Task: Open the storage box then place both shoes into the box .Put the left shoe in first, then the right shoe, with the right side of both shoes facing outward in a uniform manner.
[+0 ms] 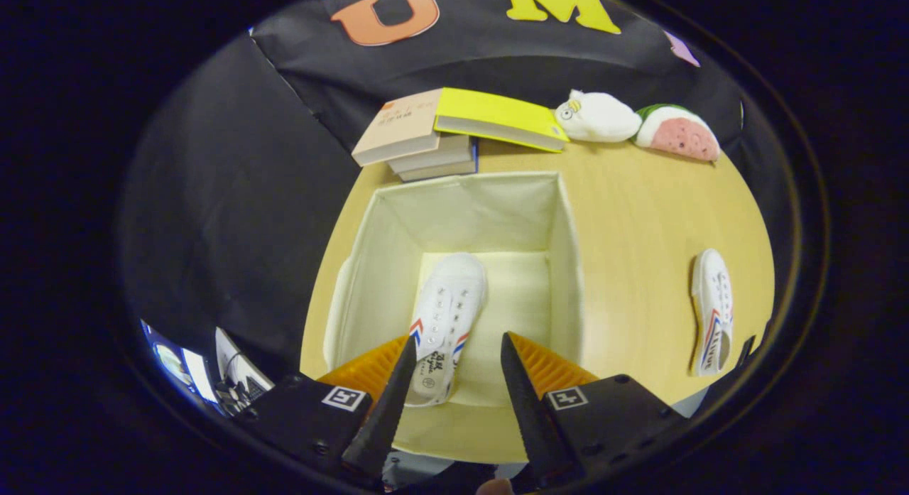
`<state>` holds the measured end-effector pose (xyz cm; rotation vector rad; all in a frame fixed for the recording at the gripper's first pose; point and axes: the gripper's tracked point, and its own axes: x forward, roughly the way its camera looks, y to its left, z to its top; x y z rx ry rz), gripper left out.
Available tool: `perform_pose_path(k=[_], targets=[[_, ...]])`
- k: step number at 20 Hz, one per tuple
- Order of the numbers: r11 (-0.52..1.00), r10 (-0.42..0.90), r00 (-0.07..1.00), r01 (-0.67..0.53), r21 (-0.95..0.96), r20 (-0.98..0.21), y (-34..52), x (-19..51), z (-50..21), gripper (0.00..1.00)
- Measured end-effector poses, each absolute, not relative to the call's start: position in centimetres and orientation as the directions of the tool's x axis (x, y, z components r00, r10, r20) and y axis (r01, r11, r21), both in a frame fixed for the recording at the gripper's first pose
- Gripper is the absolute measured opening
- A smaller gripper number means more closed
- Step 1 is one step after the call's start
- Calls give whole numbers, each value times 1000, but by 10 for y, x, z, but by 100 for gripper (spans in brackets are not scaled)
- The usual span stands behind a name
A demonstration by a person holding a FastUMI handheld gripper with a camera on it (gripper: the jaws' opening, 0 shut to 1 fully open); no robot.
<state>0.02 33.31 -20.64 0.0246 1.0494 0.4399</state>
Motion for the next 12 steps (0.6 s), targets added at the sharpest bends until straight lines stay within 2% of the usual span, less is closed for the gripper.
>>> perform_pose_path(k=[6,9,10,12], targets=[[952,271,551,-273,136,-789,203,16,-165,78],[977,154,621,-209,27,-769,123,37,-169,79],[983,128,618,-185,14,-776,100,40,-174,80],[991,97,588,-132,22,-803,58,45,-192,99]])
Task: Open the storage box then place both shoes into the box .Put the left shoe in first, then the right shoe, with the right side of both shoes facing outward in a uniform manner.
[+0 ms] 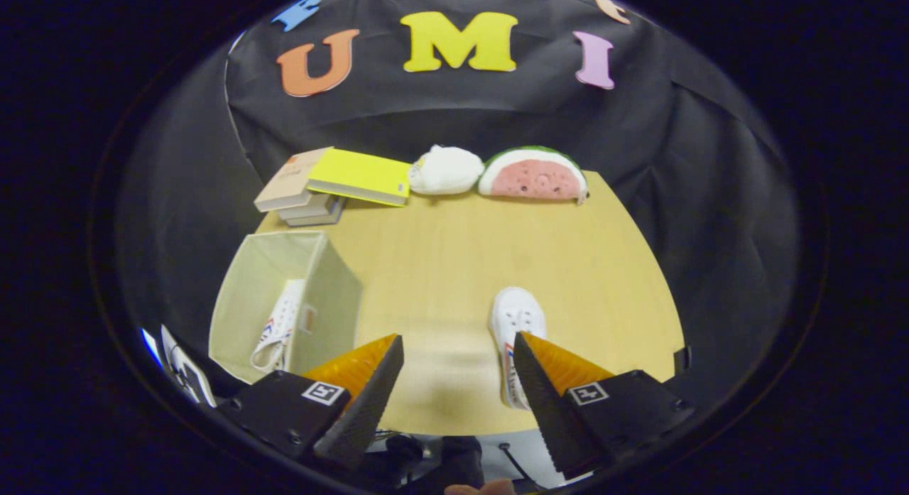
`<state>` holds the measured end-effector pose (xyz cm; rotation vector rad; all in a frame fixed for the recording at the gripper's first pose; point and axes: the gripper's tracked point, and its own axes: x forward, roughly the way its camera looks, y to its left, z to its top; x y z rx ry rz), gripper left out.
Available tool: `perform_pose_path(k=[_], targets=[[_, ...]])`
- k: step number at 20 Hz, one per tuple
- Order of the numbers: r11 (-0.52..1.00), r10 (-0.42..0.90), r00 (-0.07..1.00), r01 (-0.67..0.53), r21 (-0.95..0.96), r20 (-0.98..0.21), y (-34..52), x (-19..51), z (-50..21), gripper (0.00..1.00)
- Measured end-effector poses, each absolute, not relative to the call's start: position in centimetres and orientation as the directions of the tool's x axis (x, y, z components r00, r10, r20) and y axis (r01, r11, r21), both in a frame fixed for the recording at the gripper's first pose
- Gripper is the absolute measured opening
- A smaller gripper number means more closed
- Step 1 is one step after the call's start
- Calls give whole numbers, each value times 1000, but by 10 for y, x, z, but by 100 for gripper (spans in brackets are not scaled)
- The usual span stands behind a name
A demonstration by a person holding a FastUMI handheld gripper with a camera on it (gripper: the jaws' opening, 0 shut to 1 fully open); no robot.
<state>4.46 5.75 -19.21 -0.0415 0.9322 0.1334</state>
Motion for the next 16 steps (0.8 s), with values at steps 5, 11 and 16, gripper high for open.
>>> perform_pose_path(k=[5,11,16], targets=[[996,72,478,-73,42,-875,-15,54,-250,99],[992,113,321,-95,87,-940,-43,67,-321,99],[979,193,229,-112,171,-954,-34,81,-350,96]])
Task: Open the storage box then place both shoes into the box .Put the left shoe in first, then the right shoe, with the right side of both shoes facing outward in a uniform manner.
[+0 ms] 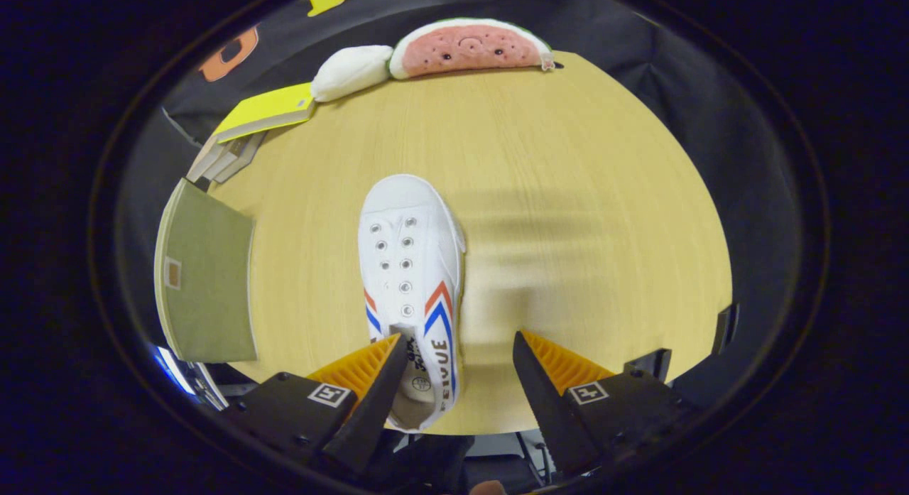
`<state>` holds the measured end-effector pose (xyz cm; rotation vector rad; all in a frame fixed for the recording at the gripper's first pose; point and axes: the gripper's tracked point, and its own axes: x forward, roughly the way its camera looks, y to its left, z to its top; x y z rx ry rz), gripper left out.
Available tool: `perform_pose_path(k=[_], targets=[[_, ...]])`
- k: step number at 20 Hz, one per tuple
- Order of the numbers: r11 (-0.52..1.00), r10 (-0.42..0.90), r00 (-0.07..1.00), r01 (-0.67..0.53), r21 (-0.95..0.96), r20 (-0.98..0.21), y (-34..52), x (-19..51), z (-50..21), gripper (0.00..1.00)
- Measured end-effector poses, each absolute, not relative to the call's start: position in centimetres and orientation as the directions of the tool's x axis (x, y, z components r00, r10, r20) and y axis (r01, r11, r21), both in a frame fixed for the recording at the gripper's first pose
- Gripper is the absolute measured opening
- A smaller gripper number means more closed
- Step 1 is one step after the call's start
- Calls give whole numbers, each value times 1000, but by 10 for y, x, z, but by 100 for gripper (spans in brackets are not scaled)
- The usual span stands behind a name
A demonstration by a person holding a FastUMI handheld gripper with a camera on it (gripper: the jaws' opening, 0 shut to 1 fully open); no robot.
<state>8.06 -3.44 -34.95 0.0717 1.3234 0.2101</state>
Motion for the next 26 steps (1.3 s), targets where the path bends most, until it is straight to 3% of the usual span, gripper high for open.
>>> perform_pose_path(k=[4,9,10,11,12,19,26], targets=[[965,245,172,-143,222,-954,-26,82,-359,89],[966,235,143,-147,214,-961,-23,80,-361,36],[966,238,140,-140,218,-961,-21,80,-360,29],[963,250,130,-132,234,-959,-16,78,-358,12],[962,258,126,-126,243,-958,-12,77,-358,6],[929,369,112,-64,364,-923,29,39,-322,6],[886,464,202,-108,451,-863,122,7,-220,6]])
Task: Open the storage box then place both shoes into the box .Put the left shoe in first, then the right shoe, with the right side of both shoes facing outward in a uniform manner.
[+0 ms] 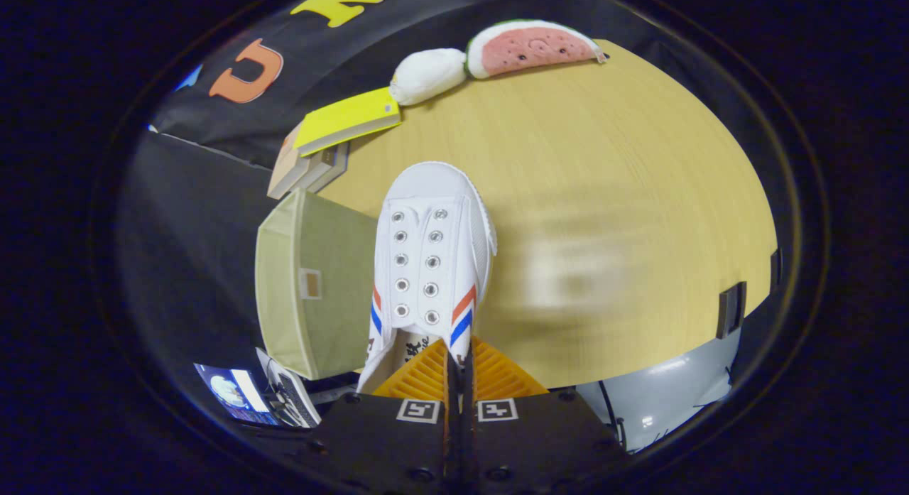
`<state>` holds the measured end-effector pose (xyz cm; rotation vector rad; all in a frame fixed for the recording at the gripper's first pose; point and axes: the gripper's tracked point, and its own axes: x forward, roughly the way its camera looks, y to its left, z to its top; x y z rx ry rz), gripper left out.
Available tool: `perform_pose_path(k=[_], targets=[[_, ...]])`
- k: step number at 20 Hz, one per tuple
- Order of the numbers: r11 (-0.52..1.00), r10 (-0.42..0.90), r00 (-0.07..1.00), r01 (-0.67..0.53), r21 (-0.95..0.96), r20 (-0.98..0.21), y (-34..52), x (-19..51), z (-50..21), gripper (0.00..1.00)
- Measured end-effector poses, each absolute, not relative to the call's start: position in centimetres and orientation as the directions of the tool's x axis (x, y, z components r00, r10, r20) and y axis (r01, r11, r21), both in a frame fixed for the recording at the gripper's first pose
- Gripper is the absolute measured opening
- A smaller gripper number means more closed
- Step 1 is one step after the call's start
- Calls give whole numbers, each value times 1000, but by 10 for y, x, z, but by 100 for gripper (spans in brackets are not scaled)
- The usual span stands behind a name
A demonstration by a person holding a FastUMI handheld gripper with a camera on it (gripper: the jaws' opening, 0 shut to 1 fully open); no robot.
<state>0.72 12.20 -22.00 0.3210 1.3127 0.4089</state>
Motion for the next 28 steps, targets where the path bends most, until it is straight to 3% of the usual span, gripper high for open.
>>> perform_pose_path(k=[8,15,26,28], targets=[[866,499,286,-180,466,-818,256,-15,-140,5],[922,385,267,-167,351,-884,328,-22,-184,5],[976,212,352,-19,219,-912,325,-9,-246,6],[979,201,387,-40,201,-900,326,-7,-243,33]])
